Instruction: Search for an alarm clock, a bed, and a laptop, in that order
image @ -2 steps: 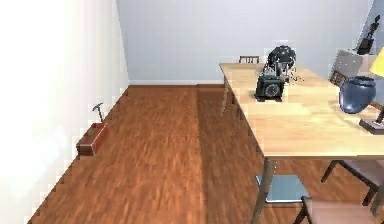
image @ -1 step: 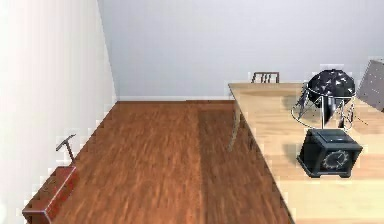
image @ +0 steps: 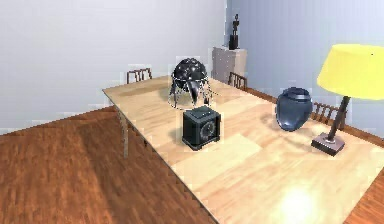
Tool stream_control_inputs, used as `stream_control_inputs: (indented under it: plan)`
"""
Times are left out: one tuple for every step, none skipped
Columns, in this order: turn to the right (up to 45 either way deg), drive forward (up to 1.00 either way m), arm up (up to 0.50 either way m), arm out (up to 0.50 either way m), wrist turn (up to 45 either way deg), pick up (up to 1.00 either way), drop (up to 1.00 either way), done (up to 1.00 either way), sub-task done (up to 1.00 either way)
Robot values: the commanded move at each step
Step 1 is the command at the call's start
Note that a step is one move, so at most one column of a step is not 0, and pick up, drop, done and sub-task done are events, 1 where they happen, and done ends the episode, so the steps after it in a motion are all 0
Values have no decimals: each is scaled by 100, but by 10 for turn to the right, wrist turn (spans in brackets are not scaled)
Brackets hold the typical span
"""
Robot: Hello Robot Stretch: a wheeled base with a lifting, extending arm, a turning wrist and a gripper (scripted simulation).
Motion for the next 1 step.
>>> stream_control_inputs:
  plan:
    - [0,0,0,0,0,0,0,0,100]
